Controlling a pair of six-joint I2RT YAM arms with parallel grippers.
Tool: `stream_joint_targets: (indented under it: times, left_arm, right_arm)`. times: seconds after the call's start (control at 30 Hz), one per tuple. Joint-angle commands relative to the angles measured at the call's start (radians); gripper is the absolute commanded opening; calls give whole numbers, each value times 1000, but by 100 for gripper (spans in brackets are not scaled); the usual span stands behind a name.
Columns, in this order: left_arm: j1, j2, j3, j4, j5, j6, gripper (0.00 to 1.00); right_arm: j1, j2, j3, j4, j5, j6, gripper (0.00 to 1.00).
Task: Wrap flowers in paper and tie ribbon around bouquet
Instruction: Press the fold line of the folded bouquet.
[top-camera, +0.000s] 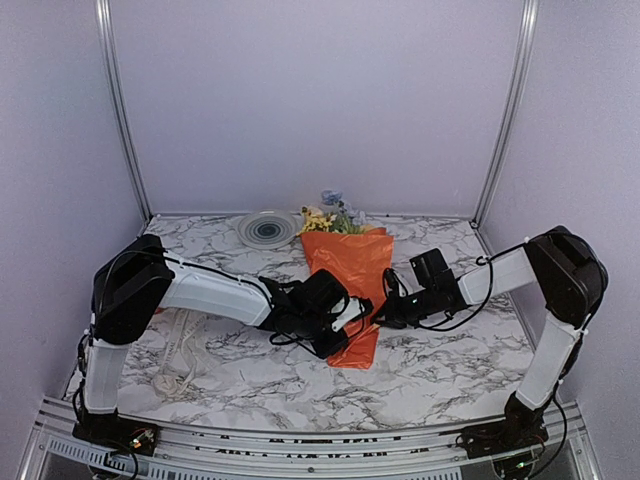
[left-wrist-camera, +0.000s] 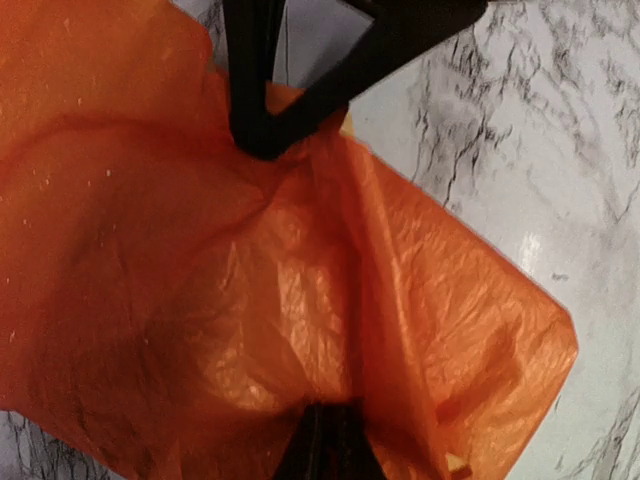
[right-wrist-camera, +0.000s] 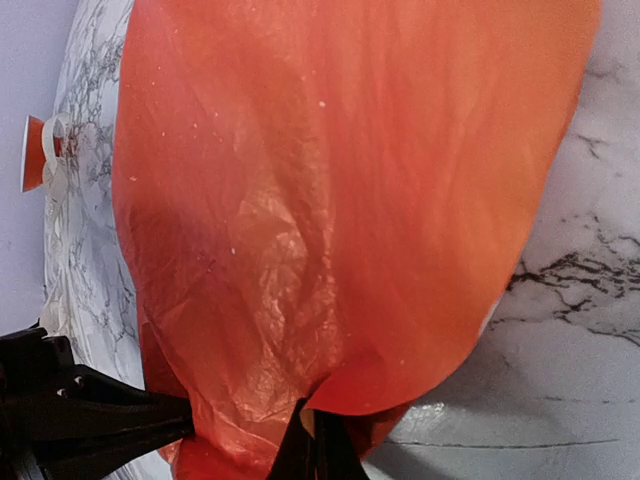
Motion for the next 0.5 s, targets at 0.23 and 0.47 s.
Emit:
stream_joint_targets:
  times: [0.23, 0.47]
  left_arm:
    - [-31, 46, -48, -98, 35, 68, 6]
    - [-45, 44, -43, -115, 43, 70, 6]
  right_arm:
    - [-80, 12, 168, -118, -14, -127, 38]
    - [-193, 155, 418, -154, -107, -213, 46]
